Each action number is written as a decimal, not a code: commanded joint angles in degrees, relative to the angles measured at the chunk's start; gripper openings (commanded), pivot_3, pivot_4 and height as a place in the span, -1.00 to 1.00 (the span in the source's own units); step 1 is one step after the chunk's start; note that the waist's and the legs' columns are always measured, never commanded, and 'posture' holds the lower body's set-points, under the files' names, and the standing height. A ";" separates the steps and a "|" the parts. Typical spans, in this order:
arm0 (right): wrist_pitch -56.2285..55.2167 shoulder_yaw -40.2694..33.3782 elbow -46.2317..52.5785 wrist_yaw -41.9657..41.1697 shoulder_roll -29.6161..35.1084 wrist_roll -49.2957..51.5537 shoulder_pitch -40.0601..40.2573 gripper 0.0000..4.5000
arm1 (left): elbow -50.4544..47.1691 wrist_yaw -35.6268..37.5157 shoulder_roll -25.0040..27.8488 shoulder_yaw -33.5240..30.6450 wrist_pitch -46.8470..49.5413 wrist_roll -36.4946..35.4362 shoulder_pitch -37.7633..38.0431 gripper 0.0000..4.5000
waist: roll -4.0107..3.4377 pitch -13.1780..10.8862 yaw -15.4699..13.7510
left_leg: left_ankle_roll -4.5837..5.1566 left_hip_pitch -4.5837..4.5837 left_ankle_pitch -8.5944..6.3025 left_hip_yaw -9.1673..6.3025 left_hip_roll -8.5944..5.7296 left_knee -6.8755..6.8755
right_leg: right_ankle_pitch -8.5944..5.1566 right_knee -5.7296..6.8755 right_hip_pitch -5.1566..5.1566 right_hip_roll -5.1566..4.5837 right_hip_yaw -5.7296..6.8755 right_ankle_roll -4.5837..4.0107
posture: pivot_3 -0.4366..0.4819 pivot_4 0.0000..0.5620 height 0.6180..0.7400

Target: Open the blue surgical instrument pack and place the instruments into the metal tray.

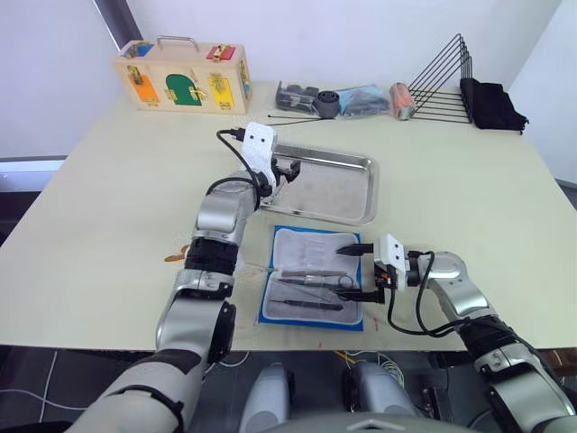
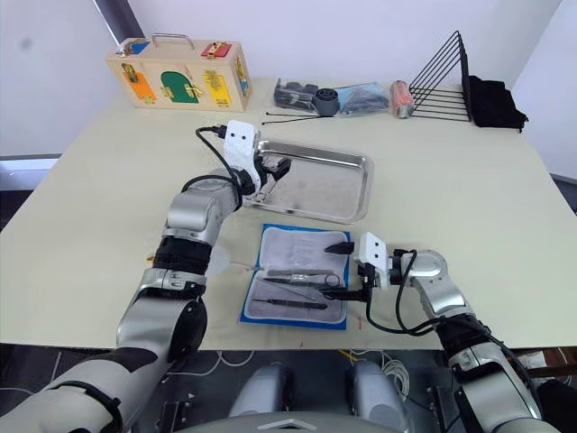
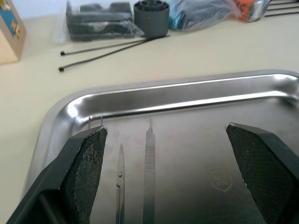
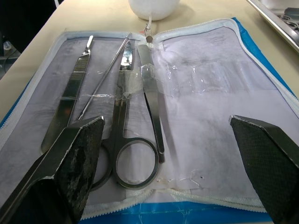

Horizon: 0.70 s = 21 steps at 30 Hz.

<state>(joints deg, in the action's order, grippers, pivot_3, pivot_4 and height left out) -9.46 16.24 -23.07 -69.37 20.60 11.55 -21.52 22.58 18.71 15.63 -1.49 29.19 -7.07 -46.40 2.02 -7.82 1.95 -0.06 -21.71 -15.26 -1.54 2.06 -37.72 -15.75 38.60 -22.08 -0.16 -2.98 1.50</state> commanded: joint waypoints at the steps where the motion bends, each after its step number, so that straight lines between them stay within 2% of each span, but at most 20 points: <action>1: 1.86 2.03 -5.47 0.63 0.69 -3.67 3.24 1.00 | -5.60 6.11 2.68 0.97 -7.48 -0.39 2.37 0.91 | -0.01 0.00 0.06 | 0.00 0.00 0.00 0.00 0.00 0.00 | 0.00 0.00 0.00 0.00 0.00 0.00 | -0.05 -0.47 1.00; 5: 1.84 2.01 -5.58 0.76 0.40 -3.67 3.21 1.00 | -9.06 14.55 6.87 1.91 -10.27 -1.39 6.78 0.91 | -0.03 -0.02 0.03 | -0.01 0.04 0.01 -0.05 0.02 0.00 | 0.00 -0.05 0.09 -0.01 0.06 -0.01 | -0.05 -0.47 1.00; 7: 1.76 2.00 -5.65 0.72 0.36 -3.71 3.28 1.00 | -10.98 21.31 8.85 1.14 -13.20 -4.41 8.86 0.91 | -0.03 -0.02 0.06 | 0.00 0.04 0.00 -0.06 0.01 0.00 | -0.01 -0.06 0.09 0.00 0.08 -0.02 | -0.05 -0.47 1.00; 9: 1.76 1.89 -5.67 0.69 0.43 -3.71 3.33 1.00 | -13.13 29.88 12.57 1.05 -13.82 -7.44 11.60 0.91 | -0.04 -0.03 0.12 | 0.00 0.04 0.00 -0.07 0.03 0.01 | -0.01 -0.07 0.09 0.00 0.09 -0.03 | -0.05 -0.47 1.00; 14: 1.70 1.71 -5.64 0.74 0.54 -3.80 3.40 1.00 | -17.77 44.35 19.79 -0.41 -12.73 -14.57 16.96 0.91 | -0.13 -0.08 0.15 | 0.01 0.06 -0.01 -0.08 0.03 0.02 | -0.02 -0.08 0.12 0.01 0.10 -0.05 | -0.05 -0.47 1.00; 18: 1.59 1.86 -5.25 0.80 0.46 -3.81 3.92 1.00 | -19.74 53.15 25.18 -1.05 -14.98 -17.49 20.46 0.91 | -0.30 -0.18 0.16 | 0.02 0.06 -0.01 -0.10 0.04 0.02 | -0.03 -0.11 0.13 0.02 0.12 -0.06 | -0.05 -0.47 1.00; 21: 1.76 1.90 -4.99 0.77 0.33 -3.68 4.03 1.00 | -19.14 64.05 31.44 -2.04 -17.42 -19.69 22.48 0.91 | -0.39 -0.25 0.17 | 0.03 0.06 -0.01 -0.09 0.05 0.02 | -0.04 -0.14 0.13 0.04 0.12 -0.06 | -0.05 -0.47 1.00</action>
<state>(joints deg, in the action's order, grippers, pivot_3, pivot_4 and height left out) -10.08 15.83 -23.25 -69.09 20.21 11.45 -21.08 4.89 76.27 43.75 -1.18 14.05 -24.53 -23.98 1.64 -8.07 2.12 -0.03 -21.65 -15.27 -1.63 2.11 -37.70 -15.79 38.46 -21.97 -0.11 -2.86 1.43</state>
